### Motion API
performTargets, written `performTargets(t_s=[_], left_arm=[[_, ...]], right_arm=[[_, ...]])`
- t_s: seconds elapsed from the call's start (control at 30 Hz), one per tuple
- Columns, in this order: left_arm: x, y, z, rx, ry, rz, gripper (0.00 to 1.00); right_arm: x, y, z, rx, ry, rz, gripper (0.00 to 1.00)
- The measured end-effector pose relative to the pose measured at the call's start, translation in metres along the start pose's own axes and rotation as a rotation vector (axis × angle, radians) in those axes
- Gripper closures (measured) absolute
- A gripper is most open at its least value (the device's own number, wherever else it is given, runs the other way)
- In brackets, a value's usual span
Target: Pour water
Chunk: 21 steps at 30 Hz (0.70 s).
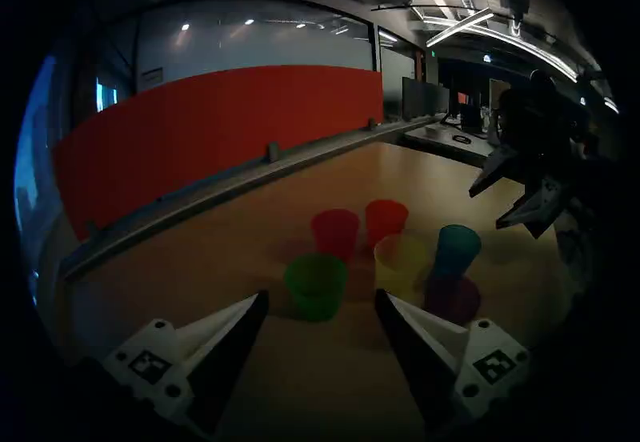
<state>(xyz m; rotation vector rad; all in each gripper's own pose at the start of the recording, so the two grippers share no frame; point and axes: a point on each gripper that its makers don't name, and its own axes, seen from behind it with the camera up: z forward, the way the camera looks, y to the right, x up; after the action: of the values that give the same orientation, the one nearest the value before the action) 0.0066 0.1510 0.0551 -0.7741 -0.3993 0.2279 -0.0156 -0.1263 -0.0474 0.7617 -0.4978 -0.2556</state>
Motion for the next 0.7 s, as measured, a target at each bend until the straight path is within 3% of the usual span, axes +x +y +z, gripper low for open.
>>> performTargets(t_s=[0.7], left_arm=[[-0.029, -0.003, 0.029, -0.020, -0.093, 0.005, 0.01]], right_arm=[[-0.033, -0.009, 0.025, 0.033, -0.055, 0.004, 0.03]])
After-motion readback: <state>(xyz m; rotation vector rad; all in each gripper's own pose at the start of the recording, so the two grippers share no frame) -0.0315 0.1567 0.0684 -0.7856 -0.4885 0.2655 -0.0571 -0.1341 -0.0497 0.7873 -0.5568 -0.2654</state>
